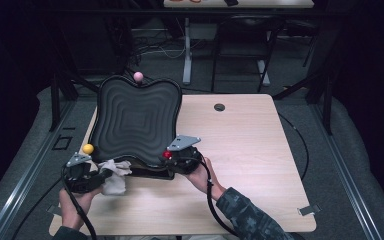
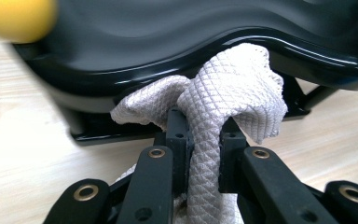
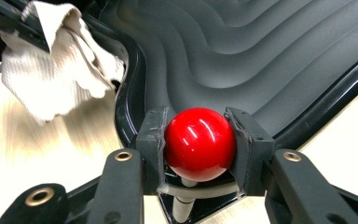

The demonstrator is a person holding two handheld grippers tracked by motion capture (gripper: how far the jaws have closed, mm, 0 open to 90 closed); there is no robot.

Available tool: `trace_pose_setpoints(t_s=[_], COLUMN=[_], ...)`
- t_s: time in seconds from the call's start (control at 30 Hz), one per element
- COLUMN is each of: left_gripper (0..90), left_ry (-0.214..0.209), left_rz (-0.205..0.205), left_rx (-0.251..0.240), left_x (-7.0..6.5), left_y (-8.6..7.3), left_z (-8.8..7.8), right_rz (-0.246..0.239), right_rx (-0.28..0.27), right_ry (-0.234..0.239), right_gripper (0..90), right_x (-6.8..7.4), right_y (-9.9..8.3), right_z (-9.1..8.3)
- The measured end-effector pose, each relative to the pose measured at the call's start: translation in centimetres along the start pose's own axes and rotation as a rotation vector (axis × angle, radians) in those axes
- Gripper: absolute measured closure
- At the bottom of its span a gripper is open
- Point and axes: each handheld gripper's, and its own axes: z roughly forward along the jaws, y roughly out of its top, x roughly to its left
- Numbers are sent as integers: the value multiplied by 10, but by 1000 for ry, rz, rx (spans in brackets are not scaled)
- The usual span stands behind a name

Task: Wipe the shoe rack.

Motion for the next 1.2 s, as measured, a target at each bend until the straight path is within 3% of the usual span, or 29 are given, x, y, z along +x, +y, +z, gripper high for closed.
trace_pose_setpoints(t_s=[0.3,0.47,0.67,0.97,1.2], left_gripper=[794,794,792,793,793], left_ry=[60,47,14,-99,-136], left_rz=[-70,-58,-5,119,206], left_rx=[-21,-21,1,56,90], left_x=[24,18,-10,-67,-101], left_y=[-5,-6,-15,-18,-19], left_z=[-11,-11,4,37,63], right_rz=[0,0,1,3,5], right_rx=[1,1,2,0,1], right_ry=[-1,0,2,4,3], right_gripper=[604,604,604,604,604], right_x=[0,0,0,0,0], right_y=[0,0,0,0,0], right_z=[0,0,0,1,0])
